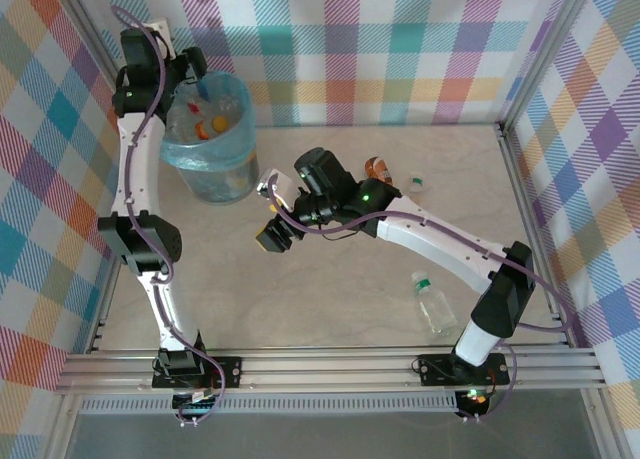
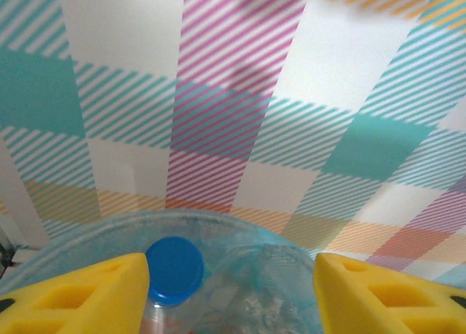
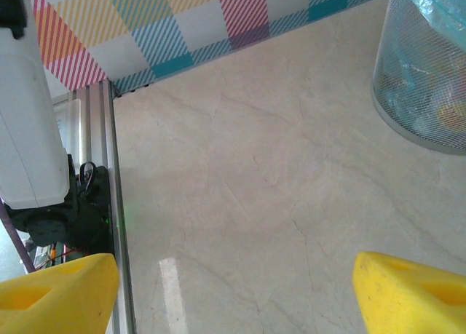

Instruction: Put the plastic bottles in the bin

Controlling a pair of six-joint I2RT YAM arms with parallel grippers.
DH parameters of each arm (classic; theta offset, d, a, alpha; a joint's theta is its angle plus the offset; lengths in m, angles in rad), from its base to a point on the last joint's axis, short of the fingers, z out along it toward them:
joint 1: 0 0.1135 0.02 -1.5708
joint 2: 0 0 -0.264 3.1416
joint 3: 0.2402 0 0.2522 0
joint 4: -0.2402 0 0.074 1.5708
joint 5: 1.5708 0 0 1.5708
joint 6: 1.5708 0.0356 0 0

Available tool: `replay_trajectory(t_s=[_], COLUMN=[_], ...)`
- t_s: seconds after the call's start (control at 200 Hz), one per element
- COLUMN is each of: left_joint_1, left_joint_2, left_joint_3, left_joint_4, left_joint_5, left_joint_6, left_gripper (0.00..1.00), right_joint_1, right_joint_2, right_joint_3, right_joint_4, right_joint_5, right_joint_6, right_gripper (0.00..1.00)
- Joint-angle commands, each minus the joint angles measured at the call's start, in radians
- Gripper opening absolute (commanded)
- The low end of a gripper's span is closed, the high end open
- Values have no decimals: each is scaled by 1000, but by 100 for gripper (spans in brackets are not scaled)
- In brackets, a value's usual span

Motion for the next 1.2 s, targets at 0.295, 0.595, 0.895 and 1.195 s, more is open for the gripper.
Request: replay_trajectory(t_s=[0.295,0.595,0.895,1.195], left_joint_1=[13,52,63,120], left_joint_2=[240,80,14,66], left_joint_3=[301,-72,128,201], left_joint_4=[-242,-167,-161,-148], left_joint_5=[-51,11,88,-50], left_joint_6=[-11,-76,-109,-140], left_gripper=[26,21,21,22], right_joint_1=[17,27,39,48], right_joint_2=[6,4,24,16], right_joint_3=[29,16,43,40], right_joint_4=[-34,-45,-57,-68], right_joint_5=[9,19,26,35], right_joint_6=[-24,-15,-15,-14], right_gripper=[84,84,83,83])
